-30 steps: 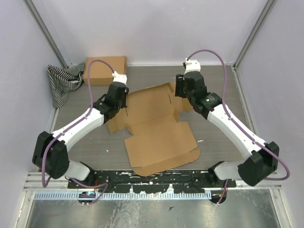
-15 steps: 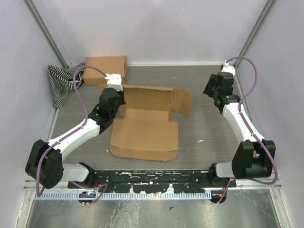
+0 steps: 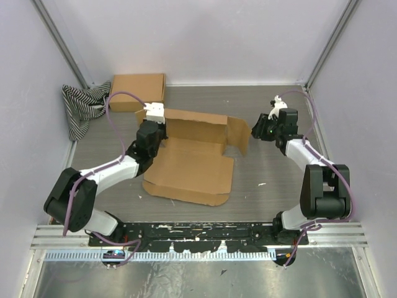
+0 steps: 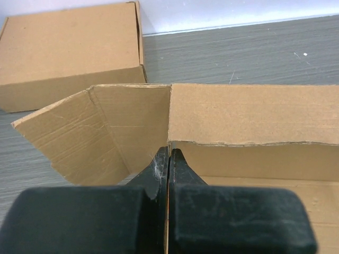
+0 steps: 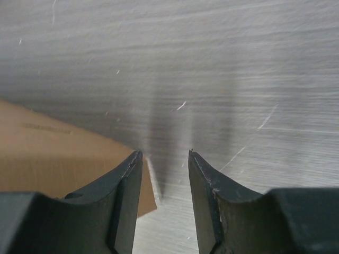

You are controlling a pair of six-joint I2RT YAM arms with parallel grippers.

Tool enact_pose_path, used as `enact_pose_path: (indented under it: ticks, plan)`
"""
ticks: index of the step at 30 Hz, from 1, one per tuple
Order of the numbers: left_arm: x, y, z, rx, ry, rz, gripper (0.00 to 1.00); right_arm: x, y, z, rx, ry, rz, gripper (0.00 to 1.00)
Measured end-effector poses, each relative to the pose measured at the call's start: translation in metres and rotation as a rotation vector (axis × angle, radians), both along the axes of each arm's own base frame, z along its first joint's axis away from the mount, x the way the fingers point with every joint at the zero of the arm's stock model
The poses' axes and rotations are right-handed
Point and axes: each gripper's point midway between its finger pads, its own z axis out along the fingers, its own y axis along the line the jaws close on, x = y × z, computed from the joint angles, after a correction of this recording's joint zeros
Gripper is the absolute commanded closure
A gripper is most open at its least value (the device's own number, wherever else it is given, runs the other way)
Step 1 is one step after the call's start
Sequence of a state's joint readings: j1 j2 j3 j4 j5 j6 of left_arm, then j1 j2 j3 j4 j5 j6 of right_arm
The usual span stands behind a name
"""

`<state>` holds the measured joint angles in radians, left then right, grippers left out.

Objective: Fold the paper box

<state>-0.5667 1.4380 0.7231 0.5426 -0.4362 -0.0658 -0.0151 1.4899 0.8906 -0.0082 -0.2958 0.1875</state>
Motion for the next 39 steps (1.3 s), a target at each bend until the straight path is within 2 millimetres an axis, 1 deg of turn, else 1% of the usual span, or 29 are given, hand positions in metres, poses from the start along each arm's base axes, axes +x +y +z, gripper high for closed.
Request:
enact_pose_path:
  ticks: [5, 7, 12, 17, 21, 25, 33, 36, 38, 39]
  plan:
    - [0.010, -0.005, 0.005, 0.005, 0.021, 0.010, 1.00, -0.022, 0.021, -0.022, 0.064, 0.027, 0.104, 0.53]
    - [0.012, -0.006, 0.005, 0.016, 0.036, 0.013, 1.00, -0.027, 0.028, -0.025, 0.084, 0.029, 0.140, 0.52]
    - [0.014, -0.006, 0.006, 0.032, 0.054, 0.016, 1.00, -0.025, 0.044, -0.013, 0.105, -0.036, 0.226, 0.52]
    - [0.015, -0.005, 0.000, 0.046, 0.066, 0.023, 1.00, -0.022, 0.058, 0.001, 0.118, -0.102, 0.320, 0.51]
    - [0.018, -0.005, -0.005, 0.057, 0.069, 0.028, 1.00, -0.015, 0.072, 0.012, 0.142, -0.139, 0.420, 0.51]
    - [0.022, -0.006, -0.014, 0.068, 0.075, 0.036, 1.00, -0.016, 0.081, 0.010, 0.143, -0.147, 0.480, 0.50]
    - [0.022, -0.006, -0.015, 0.048, 0.045, 0.037, 1.00, -0.021, 0.093, 0.009, 0.126, -0.159, 0.536, 0.47]
    - [0.022, -0.007, -0.015, 0.043, 0.039, 0.036, 1.00, -0.022, 0.099, 0.010, 0.123, -0.163, 0.553, 0.41]
    - [0.022, -0.007, -0.015, 0.039, 0.039, 0.035, 1.00, -0.019, 0.103, 0.012, 0.119, -0.168, 0.561, 0.37]
    - [0.022, -0.007, -0.015, 0.037, 0.039, 0.036, 1.00, -0.017, 0.105, 0.013, 0.113, -0.173, 0.563, 0.34]
